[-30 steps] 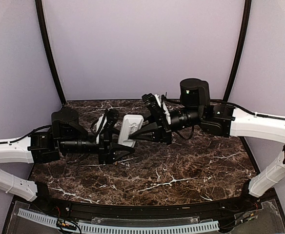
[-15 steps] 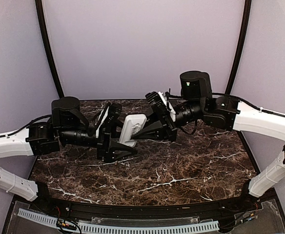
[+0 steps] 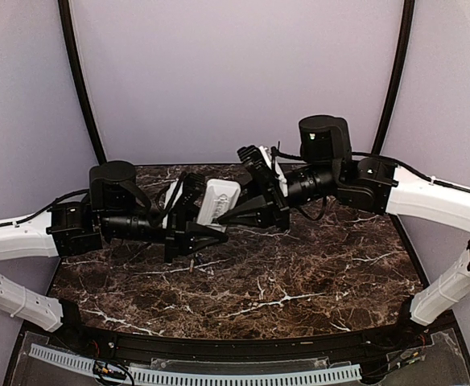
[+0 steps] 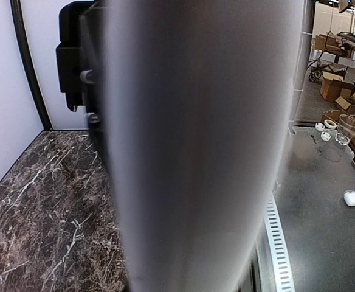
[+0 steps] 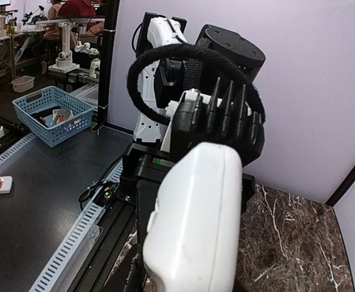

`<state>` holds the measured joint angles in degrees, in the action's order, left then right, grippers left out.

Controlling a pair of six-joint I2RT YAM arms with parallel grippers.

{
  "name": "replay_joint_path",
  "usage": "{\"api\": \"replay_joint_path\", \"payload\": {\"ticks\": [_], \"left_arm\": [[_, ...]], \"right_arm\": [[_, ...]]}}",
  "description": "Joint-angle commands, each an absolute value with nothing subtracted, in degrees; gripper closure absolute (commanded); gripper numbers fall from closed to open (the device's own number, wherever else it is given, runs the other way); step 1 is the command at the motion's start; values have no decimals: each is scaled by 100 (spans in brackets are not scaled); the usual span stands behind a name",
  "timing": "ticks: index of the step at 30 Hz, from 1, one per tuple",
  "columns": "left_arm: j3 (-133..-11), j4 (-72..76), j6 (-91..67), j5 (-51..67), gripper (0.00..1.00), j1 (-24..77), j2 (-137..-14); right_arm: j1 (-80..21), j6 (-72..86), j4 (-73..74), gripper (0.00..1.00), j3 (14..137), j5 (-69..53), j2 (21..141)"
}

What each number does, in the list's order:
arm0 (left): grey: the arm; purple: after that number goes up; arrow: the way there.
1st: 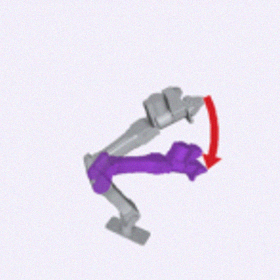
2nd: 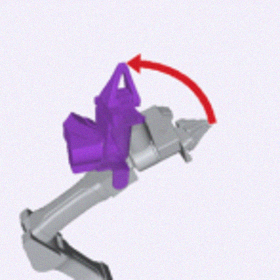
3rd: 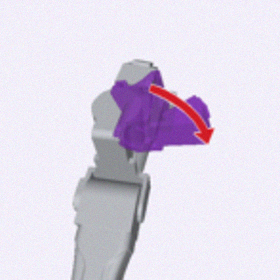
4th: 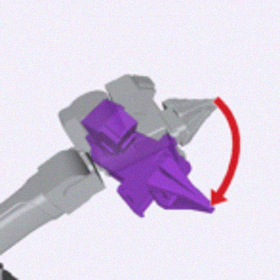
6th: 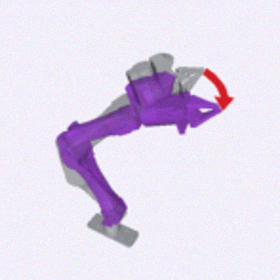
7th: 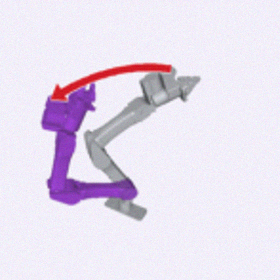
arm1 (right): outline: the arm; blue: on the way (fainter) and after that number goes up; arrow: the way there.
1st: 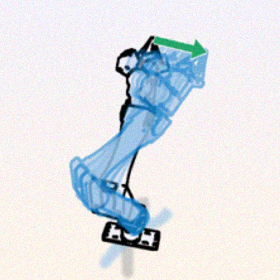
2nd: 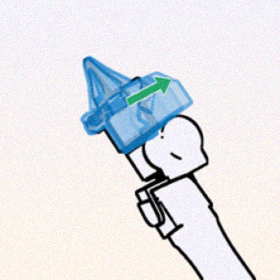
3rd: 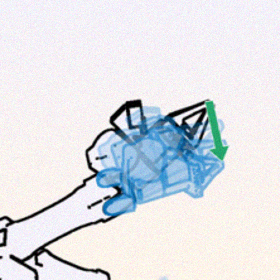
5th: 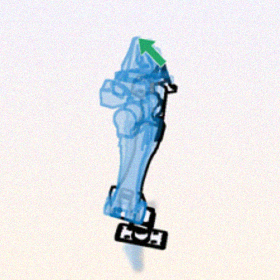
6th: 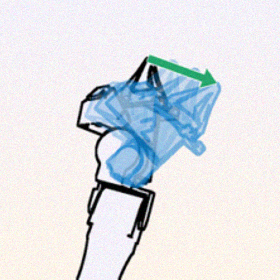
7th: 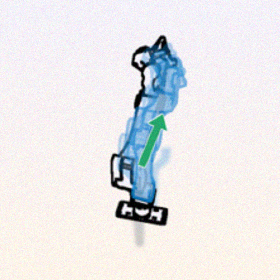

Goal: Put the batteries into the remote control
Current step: Pass from the right arm to the left, then remove the battery cover from the remote control.

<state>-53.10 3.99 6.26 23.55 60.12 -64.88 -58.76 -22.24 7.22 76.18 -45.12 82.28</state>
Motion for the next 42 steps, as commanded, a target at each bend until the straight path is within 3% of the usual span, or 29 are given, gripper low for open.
{"api": "replay_joint_path", "payload": {"ticks": [1,3,4,8,12,19,42], "left_arm": [[-5245,538,358,1941,100,6018,-6379],[-5265,492,291,1595,100,6020,-6388],[-5267,461,273,1300,100,6020,-6389],[-5229,415,392,226,100,6021,-6334],[-5311,271,567,-851,100,6023,-6486],[-5582,34,352,-1451,100,6016,-6856],[-5777,43,26,-1069,100,6017,-7012]], "right_arm": [[-5943,-2262,296,56,7542,-4109,8074],[-5945,-2258,151,35,7376,-3648,7939],[-5944,-2270,46,29,7249,-3321,7849],[-5943,-2744,-856,19,6502,-2357,7423],[-5978,-3548,-1958,17,5930,-2190,7313],[-6043,-4408,-3308,15,5707,-2292,7675],[-5843,-4808,-3643,26,5598,-2058,8259]]}}
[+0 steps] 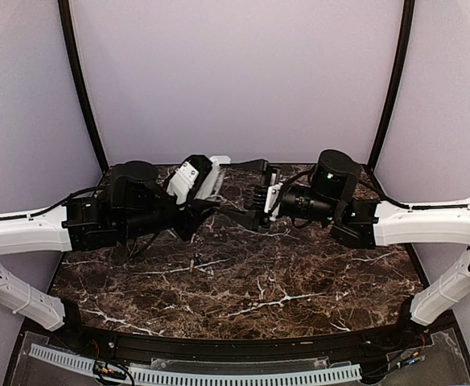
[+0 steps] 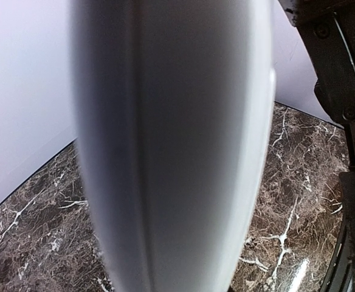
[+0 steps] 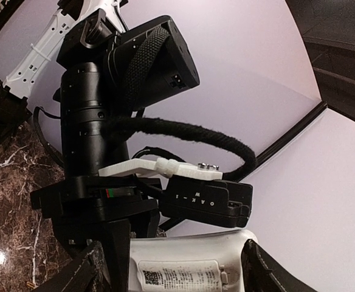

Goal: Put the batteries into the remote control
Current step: Remove the battery cover from the remote control.

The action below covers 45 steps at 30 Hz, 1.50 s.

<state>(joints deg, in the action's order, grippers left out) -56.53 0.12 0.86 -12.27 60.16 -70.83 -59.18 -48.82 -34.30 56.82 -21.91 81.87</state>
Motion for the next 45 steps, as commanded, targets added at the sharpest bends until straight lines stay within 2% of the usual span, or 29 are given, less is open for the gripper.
{"api": "replay_joint_path", "payload": {"ticks": [1,16,27,41,45], "left_arm": [[-5771,44,22,-1058,100,6019,-7004],[-5705,99,-140,-880,100,6016,-6886],[-5606,49,147,-735,100,6021,-6854],[-5610,-174,469,-510,100,6028,-6899],[-5588,-159,569,-518,100,6054,-6875]], "right_arm": [[-5839,-4812,-3627,27,5602,-2049,8264],[-5801,-4775,-3466,32,5620,-1860,8428],[-5785,-4828,-3580,23,5713,-1445,8473],[-5797,-4977,-2653,23,6144,-1436,8705],[-5795,-5031,-2161,26,6376,-1537,8907]]}}
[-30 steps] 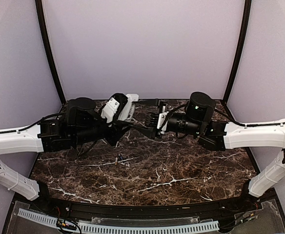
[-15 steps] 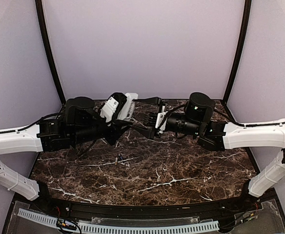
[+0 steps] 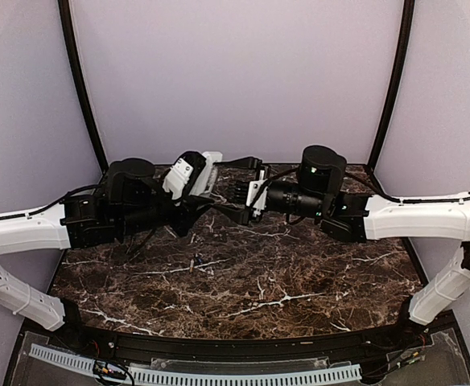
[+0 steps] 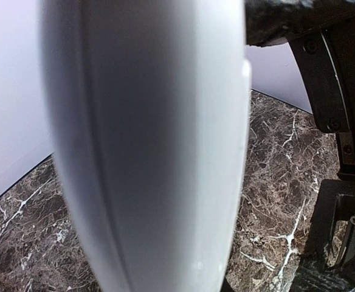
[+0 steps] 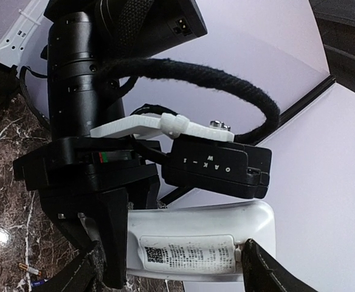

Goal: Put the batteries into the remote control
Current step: Remove the battery cover from the remote control.

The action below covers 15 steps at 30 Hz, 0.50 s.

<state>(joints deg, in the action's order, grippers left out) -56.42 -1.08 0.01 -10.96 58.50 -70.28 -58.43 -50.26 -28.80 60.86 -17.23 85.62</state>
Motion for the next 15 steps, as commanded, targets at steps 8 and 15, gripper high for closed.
{"api": "replay_joint_path", "payload": {"ticks": [8,15], "left_arm": [[-5421,146,528,-631,100,6052,-6664],[-5482,129,580,-810,100,6055,-6727]], "right_arm": [[-5803,-4729,-1807,34,6236,-2452,9103],[-6127,-4601,-1496,37,6320,-2514,9496]]}}
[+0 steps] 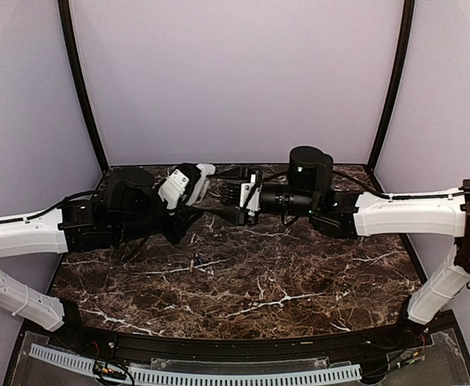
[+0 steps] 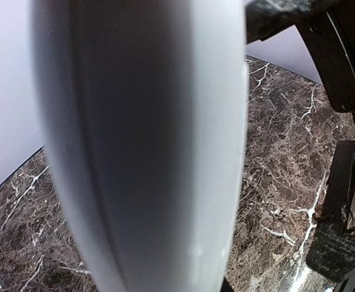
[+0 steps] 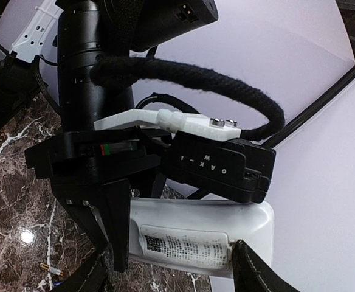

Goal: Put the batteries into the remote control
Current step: Remove the battery cover from the remote control.

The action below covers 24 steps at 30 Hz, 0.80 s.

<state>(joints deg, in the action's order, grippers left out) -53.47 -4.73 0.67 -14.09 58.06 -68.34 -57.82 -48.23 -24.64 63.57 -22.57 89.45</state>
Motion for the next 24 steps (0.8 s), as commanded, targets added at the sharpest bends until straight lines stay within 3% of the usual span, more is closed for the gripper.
{"api": "replay_joint_path", "payload": {"ticks": [1,15,24], "left_arm": [[-5483,127,580,-868,100,6051,-6729],[-5641,-416,659,-2187,100,5753,-7031],[-5543,-593,712,-2357,100,5691,-7336]], "right_arm": [[-6192,-4627,-1453,37,6305,-2471,9548],[-6601,-4013,-1581,38,5481,-1752,9274],[-6670,-3759,-1782,38,5166,-1322,8911]]}}
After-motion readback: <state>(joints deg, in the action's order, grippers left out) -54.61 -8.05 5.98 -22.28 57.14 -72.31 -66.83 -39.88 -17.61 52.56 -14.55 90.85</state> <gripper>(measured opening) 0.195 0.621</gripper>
